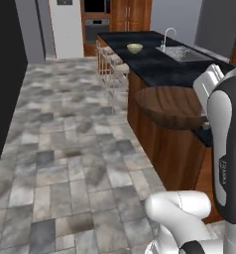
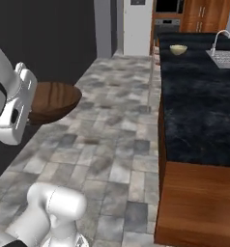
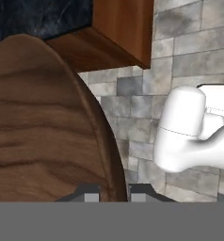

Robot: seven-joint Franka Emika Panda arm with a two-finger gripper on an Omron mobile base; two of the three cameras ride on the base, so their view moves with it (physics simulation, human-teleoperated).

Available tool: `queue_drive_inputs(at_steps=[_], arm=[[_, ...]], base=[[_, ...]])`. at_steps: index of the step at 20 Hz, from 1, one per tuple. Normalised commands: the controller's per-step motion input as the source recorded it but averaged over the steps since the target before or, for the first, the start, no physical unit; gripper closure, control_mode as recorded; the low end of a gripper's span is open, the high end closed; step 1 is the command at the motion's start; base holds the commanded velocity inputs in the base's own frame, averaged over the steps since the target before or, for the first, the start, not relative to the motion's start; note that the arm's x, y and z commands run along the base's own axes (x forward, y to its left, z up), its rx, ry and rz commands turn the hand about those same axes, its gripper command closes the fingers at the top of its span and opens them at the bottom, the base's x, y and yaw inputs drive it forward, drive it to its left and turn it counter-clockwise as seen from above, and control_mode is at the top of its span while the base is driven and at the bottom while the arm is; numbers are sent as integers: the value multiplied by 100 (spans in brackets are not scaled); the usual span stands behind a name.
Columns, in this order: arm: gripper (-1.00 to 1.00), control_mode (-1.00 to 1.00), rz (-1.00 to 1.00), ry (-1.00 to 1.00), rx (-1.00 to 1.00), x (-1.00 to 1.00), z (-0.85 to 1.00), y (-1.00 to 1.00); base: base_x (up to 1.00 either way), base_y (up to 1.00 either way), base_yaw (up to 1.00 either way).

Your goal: Pick up the bowls from the cabinet and place each bowl in front of a stool on the dining counter.

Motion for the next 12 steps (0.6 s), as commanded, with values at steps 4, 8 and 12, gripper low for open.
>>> queue_drive_inputs(at_steps=[4,8,12], arm=[[100,100,0,0,0,0,0,0],[100,100,0,0,0,0,0,0],[100,100,0,0,0,0,0,0]], base=[[100,100,-38],[100,100,-52],[100,100,-48]])
